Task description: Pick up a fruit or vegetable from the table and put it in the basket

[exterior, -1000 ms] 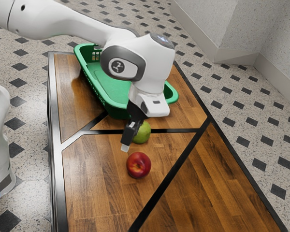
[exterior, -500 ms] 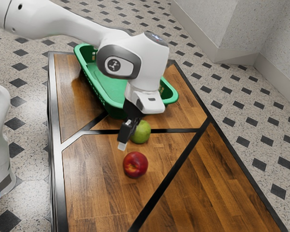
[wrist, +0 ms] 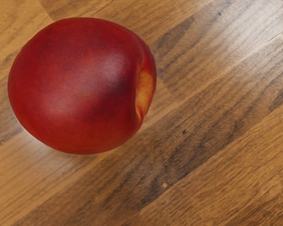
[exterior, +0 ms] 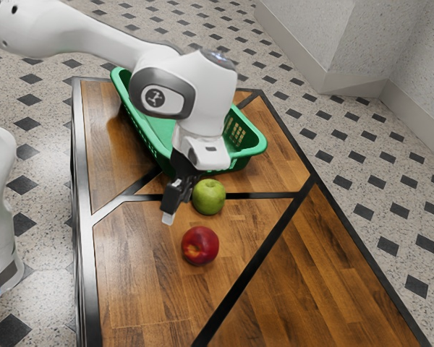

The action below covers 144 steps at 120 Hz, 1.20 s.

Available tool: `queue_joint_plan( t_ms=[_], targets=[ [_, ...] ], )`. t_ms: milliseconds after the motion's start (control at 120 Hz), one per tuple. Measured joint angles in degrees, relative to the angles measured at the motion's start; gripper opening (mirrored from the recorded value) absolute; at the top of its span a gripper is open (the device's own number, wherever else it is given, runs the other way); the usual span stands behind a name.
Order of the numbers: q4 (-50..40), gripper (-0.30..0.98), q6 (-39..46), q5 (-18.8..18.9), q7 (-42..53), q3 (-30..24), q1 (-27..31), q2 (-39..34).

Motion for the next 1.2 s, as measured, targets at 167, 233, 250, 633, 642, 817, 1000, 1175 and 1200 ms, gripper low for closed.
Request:
queue_joint_plan(
  t_ms=[167, 233, 250, 633, 642, 817, 1000, 1175, 1200],
  targets=[
    [-1.22, 0.68, 0.52, -0.26, 0.24, 0.46, -0.07, -0.07],
    [-1.26, 0.68, 0.79, -0.33, 0.32, 0.42, -0.09, -0.03],
    [-1.26, 0.68, 0.88, -0.36, 0.34, 0.38, -0.16, 0.0],
    [-0.49, 0.68, 2.7, 0.22, 1.11, 0.41, -5.27, 0.53],
    [-0.47, 0.68, 2.71, 0.23, 1.13, 0.44, -5.3, 0.53],
    [1.32, 0.68, 2.91, 2.75, 2.07, 7.75, -5.37, 0.73],
    [3.39, 0.68, 3.29, 5.17, 3.39, 10.93, -5.38, 2.41],
    [4.01, 0.68, 3.57, 5.66, 4.36, 11.07, -6.93, 3.24],
    [4.02, 0.68, 3.62, 5.67, 4.47, 11.08, -7.04, 3.41]
  ],
)
